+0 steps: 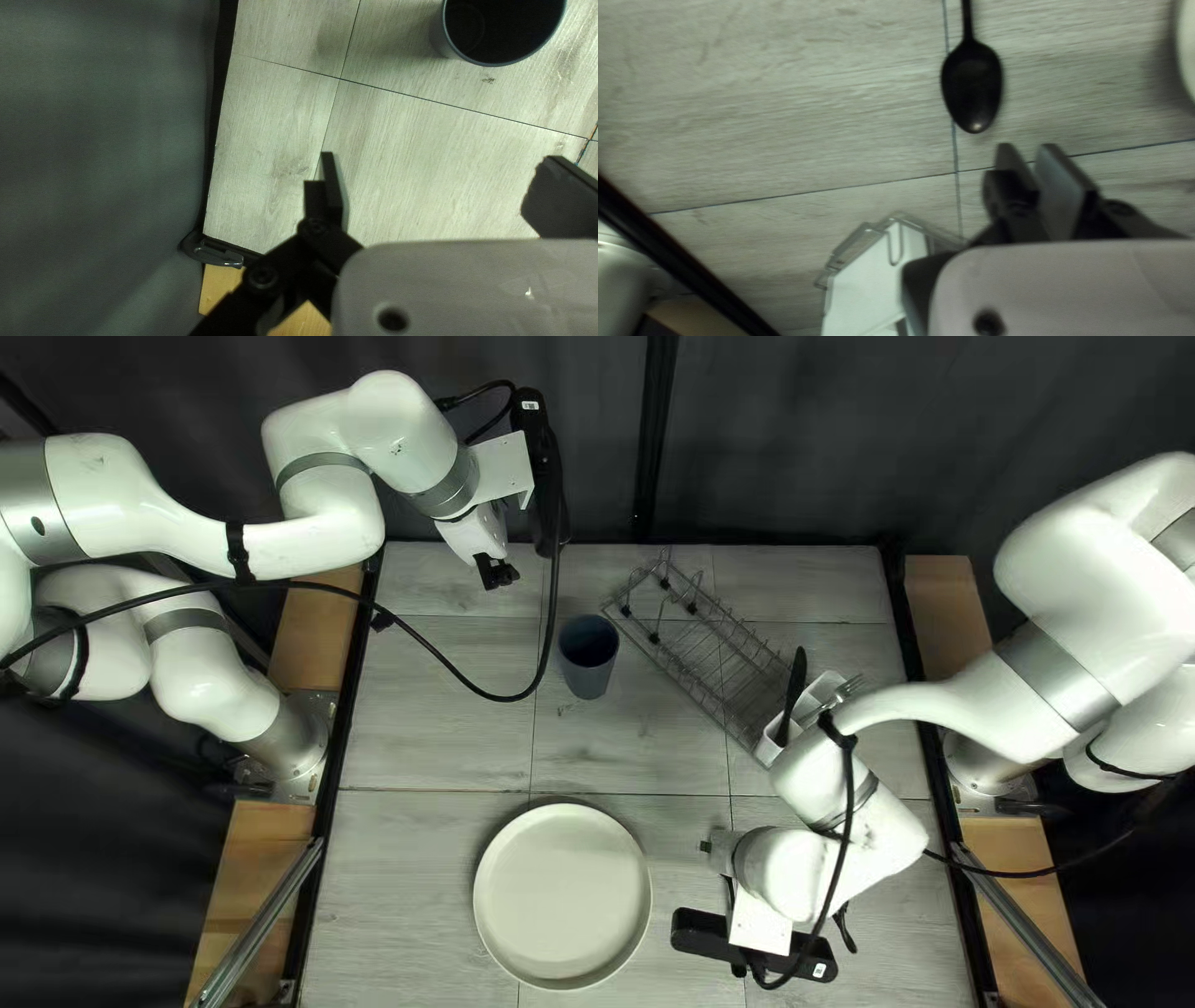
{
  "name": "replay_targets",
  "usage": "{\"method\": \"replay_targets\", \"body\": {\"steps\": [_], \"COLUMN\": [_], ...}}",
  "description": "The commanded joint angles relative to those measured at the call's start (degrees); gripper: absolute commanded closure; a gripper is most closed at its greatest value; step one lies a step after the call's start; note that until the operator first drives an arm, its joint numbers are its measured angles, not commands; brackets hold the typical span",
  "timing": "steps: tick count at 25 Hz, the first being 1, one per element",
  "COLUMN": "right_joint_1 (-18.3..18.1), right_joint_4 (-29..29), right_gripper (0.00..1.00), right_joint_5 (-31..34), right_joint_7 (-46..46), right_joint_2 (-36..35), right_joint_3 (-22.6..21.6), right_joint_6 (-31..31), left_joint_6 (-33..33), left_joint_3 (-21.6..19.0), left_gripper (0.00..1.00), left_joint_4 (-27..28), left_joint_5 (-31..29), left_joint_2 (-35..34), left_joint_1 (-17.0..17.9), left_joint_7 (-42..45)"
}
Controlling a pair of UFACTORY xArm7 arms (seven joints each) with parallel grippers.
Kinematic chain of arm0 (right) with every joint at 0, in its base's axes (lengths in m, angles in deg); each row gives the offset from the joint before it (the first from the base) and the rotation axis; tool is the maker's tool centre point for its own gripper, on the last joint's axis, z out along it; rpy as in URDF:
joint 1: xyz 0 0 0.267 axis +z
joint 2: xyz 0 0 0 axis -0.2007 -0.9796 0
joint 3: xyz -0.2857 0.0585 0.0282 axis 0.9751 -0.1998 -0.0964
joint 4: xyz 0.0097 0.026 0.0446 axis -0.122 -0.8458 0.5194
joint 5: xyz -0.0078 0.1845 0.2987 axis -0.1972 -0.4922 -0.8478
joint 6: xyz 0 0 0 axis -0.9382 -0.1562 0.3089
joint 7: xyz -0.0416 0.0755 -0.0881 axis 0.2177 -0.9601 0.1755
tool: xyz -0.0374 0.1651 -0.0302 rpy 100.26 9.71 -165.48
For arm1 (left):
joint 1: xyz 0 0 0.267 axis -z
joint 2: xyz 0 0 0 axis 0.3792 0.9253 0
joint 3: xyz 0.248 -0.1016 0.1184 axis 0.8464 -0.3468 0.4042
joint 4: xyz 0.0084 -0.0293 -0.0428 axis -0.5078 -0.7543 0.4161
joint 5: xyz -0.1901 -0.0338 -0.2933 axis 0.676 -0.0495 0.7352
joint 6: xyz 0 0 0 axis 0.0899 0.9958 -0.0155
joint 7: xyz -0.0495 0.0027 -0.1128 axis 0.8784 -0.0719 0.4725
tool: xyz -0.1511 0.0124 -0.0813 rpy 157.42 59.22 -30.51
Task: Pick up and place plate onto table. Place down one fork to the left of the plate. Place spoon and knife to the right of the plate. Place cup above the knife and spoon
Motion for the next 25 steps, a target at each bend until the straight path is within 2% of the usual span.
{"method": "replay_targets", "body": {"steps": [1, 3, 7, 9, 15, 18, 19, 20, 21, 25], "right_joint_1": [1.28, 1.99, 7.06, 8.06, 6.58, 2.54, 0.41, -0.22, -1.08, -1.68], "right_joint_4": [-0.1, -0.1, 6.35, 7.78, 4.06, -1.66, -5.48, -7.07, -10.46, -16.16], "right_gripper": [0.0, 0.0, 0.0, 0.0, 0.0, 0.0, 0.0, 0.0, 0.0, 0.0], "right_joint_5": [-1.13, -1.95, 1.56, 2.85, 4.15, -0.04, -4.04, -5.92, -10.52, -16.24], "right_joint_7": [-4.3, -6.09, -10.02, -9.61, -6.65, -1.86, 1.86, 3.65, 8.13, 12.56], "right_joint_2": [-1.26, -1.43, -8.87, -11.46, -11.13, -3.6, 2.88, 5.87, 12.93, 25.06], "right_joint_3": [-0.19, -0.66, 0.1, 0.63, 0.25, -1.48, -1.97, -1.81, -0.34, 5.3], "right_joint_6": [-0.48, -0.36, -0.94, -0.31, 4.09, 4.42, 4.04, 3.72, 2.35, -1.09], "left_joint_6": [0.0, 0.0, 0.0, 0.0, 0.0, 0.0, 0.0, 0.0, 0.0, 0.0], "left_joint_3": [0.0, 0.0, 0.0, 0.0, 0.0, 0.0, 0.0, 0.0, 0.0, 0.0], "left_gripper": [0.0, 0.0, 0.0, 0.0, 0.0, 0.0, 0.0, 0.0, 0.0, 0.0], "left_joint_4": [0.0, 0.0, 0.0, 0.0, 0.0, 0.0, 0.0, 0.0, 0.0, 0.0], "left_joint_5": [0.0, 0.0, 0.0, 0.0, 0.0, 0.0, 0.0, 0.0, 0.0, 0.0], "left_joint_2": [0.0, 0.0, 0.0, 0.0, 0.0, 0.0, 0.0, 0.0, 0.0, 0.0], "left_joint_1": [0.0, 0.0, 0.0, 0.0, 0.0, 0.0, 0.0, 0.0, 0.0, 0.0], "left_joint_7": [0.0, 0.0, 0.0, 0.0, 0.0, 0.0, 0.0, 0.0, 0.0, 0.0]}}
